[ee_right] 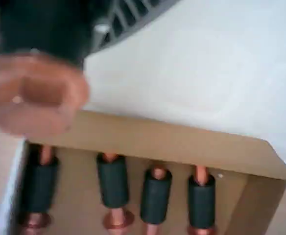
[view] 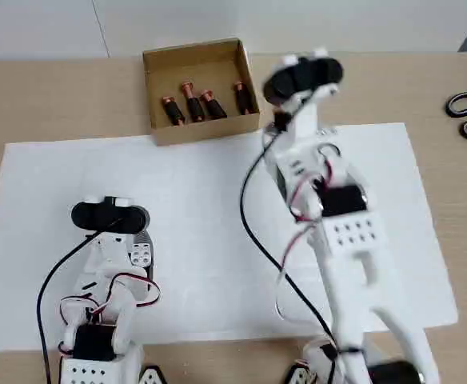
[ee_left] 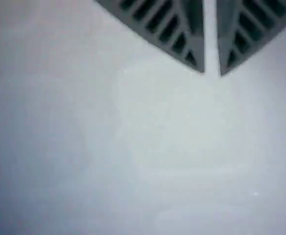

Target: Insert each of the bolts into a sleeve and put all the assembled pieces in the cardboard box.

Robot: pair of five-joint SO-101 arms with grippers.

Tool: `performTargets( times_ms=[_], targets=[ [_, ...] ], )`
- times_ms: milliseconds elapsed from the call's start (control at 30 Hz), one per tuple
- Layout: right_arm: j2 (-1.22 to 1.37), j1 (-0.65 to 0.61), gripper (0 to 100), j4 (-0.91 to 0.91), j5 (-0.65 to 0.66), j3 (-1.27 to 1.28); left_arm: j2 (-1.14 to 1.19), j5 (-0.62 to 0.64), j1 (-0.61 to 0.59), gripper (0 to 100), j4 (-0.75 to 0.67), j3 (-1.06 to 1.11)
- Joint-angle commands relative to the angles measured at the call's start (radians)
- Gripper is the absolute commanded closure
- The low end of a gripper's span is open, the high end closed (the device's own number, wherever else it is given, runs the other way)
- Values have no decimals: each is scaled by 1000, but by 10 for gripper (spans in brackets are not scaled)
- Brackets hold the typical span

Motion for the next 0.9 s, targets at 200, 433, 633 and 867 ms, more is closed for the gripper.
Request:
performTargets(
  times_ms=[200,433,633,867],
  targets=[
    [407,-16,995,-31,-6,-482,-17,-5,-5,994,5,-5],
    [661,-19,995,-39,-6,-743,-17,-5,-5,994,5,-5],
    [877,-19,995,-67,-8,-984,-17,-5,-5,994,5,-5],
    [1089,-38,995,-229,-9,-1185,-17,-5,-5,994,5,-5]
  ],
)
